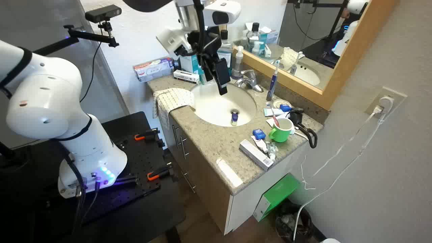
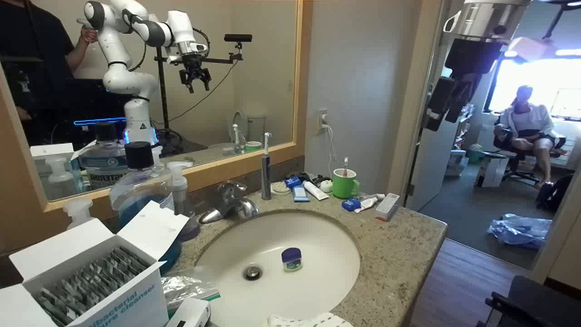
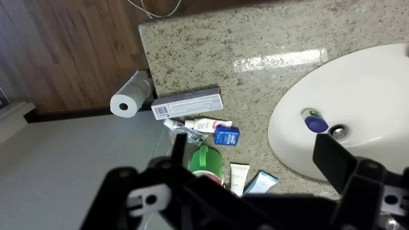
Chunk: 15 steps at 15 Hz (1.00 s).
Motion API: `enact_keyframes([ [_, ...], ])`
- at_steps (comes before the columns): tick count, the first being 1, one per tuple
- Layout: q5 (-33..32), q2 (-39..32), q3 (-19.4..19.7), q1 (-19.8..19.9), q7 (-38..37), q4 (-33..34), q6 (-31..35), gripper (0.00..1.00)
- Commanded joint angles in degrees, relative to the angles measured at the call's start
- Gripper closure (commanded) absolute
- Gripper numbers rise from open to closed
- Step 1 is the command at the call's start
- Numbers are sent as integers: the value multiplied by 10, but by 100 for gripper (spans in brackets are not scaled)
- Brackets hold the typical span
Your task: Remove the Vaseline from the sink and place it on the right side of the counter
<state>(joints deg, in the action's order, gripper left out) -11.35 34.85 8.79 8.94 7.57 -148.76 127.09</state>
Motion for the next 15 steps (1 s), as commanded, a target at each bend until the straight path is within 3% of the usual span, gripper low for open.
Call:
enact_keyframes([
  [1, 1, 0, -2, 1, 1, 1, -2, 0],
  [6, -25, -15, -40, -17, 6, 7, -1, 0],
  [15, -141, -76, -112, -84, 55, 11, 34, 0],
])
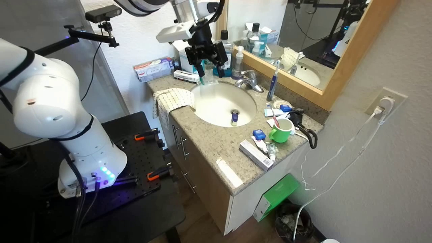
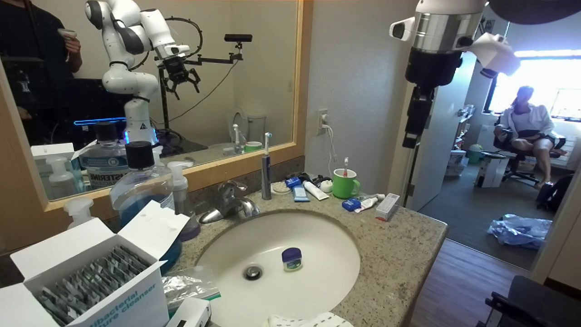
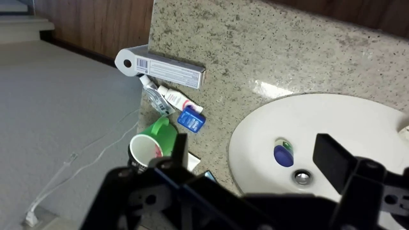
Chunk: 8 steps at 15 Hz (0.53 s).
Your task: Remove the Vaseline from the sink and place it on the right side of the counter
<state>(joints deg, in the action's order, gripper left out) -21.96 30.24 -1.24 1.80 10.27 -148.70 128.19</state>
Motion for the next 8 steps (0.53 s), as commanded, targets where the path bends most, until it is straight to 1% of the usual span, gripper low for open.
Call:
enact_keyframes([
  [1, -47, -41, -15, -20, 40, 11, 34, 0],
  [4, -82, -78, -21, -38, 77, 17, 76, 0],
  [6, -88, -108, -16, -52, 116, 24, 114, 0],
  [8, -81, -144, -9, -63, 168, 33, 157, 0],
])
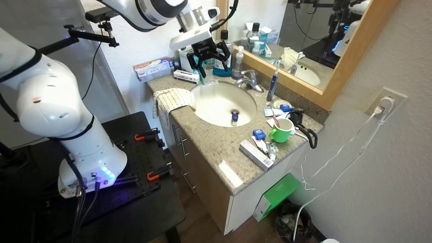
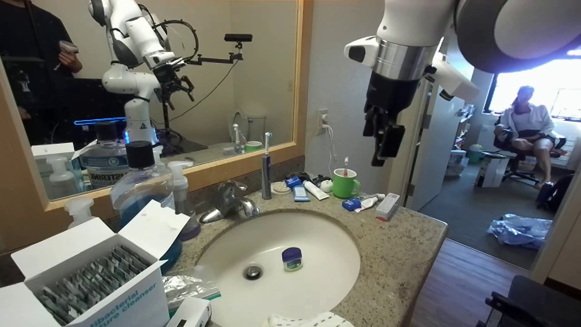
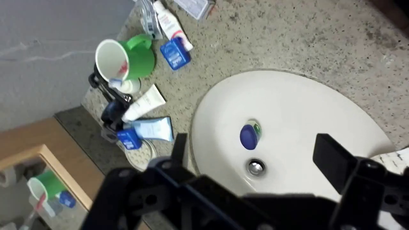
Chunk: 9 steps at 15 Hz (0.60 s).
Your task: Remove the Vaseline from the sink and place it on the right side of the counter
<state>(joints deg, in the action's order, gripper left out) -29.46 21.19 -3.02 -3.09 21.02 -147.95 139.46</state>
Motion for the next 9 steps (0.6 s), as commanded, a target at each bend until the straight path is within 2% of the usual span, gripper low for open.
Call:
enact_keyframes([
  [1, -5, -74, 12, -17, 89, 32, 64, 0],
  [6, 38, -182, 24, -24, 233, 80, 115, 0],
  [9, 99, -257, 22, -14, 319, 127, 120, 0],
])
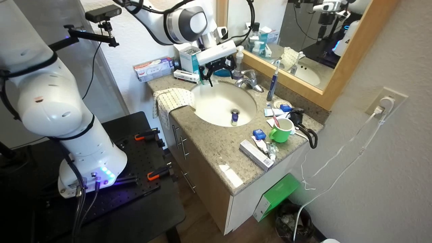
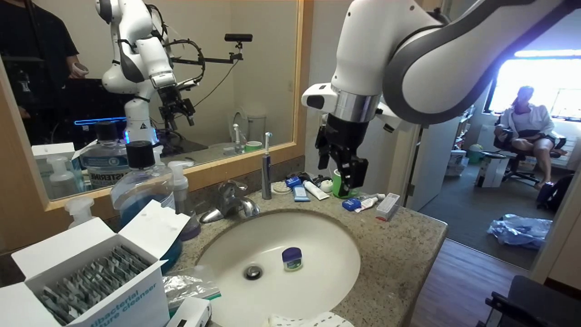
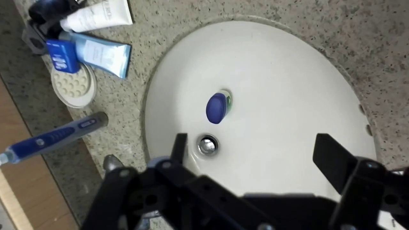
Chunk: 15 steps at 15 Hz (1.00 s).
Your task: Remove the Vaseline from the sink and place it on the right side of the counter
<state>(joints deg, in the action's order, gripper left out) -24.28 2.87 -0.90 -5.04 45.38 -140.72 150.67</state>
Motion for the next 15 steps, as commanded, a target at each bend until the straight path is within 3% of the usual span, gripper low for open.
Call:
enact_keyframes([
  [1, 78, -91, -4, 9, 111, 68, 0, 0],
  [4, 102, -151, -16, 23, 154, 121, -19, 0],
  [9, 56, -231, -8, 20, 122, 207, -84, 0],
  [15, 36, -316, -1, 29, 115, 258, -98, 0],
])
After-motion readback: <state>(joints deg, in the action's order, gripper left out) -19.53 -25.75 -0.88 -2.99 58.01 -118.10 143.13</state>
